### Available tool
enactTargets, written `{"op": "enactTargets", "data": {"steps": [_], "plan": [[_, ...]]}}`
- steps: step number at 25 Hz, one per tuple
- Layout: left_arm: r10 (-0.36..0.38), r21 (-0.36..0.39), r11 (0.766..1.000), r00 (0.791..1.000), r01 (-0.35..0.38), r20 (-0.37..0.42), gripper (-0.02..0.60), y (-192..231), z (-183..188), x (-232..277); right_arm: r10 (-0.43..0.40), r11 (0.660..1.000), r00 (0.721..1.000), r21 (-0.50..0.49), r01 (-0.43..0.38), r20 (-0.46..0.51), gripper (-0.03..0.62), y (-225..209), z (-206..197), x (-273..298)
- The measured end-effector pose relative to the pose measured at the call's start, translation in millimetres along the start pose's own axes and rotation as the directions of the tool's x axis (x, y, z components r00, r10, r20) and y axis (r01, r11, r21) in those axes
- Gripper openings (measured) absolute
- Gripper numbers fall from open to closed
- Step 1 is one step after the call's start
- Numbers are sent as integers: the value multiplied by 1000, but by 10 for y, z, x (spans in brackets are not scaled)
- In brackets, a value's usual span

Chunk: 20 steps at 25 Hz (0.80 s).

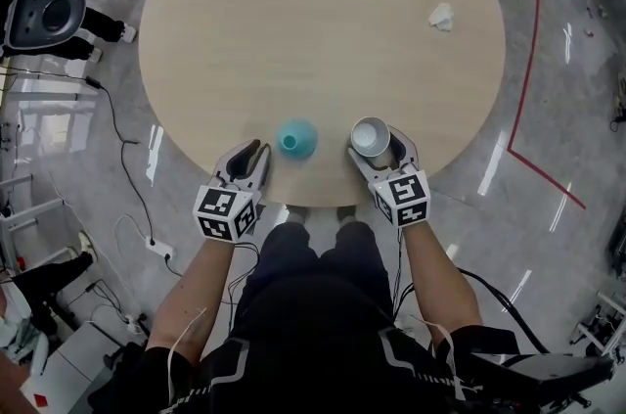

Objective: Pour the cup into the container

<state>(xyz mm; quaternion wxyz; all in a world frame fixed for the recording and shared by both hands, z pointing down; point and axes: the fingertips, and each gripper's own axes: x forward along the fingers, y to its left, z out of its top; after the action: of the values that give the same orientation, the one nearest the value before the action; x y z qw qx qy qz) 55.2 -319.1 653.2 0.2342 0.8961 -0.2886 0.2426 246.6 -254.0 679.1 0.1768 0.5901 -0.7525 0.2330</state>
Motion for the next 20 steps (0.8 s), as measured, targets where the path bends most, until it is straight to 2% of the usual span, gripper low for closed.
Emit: {"op": "enactTargets", "data": {"steps": [4,11,20], "plan": [[16,-20,1000,1000,-16,15,20,58,53,-10,-1,1000,1000,-3,1,15,324,30,57,40],[8,-9,1000,1000,-8,21,14,7,107,-42,6,999,999,-37,-4,38,310,15,145,-26],[24,-7,1000,995,-23,97,5,2,365,-202,20,985,998,-169,-11,52,308,200,686,-195]]}}
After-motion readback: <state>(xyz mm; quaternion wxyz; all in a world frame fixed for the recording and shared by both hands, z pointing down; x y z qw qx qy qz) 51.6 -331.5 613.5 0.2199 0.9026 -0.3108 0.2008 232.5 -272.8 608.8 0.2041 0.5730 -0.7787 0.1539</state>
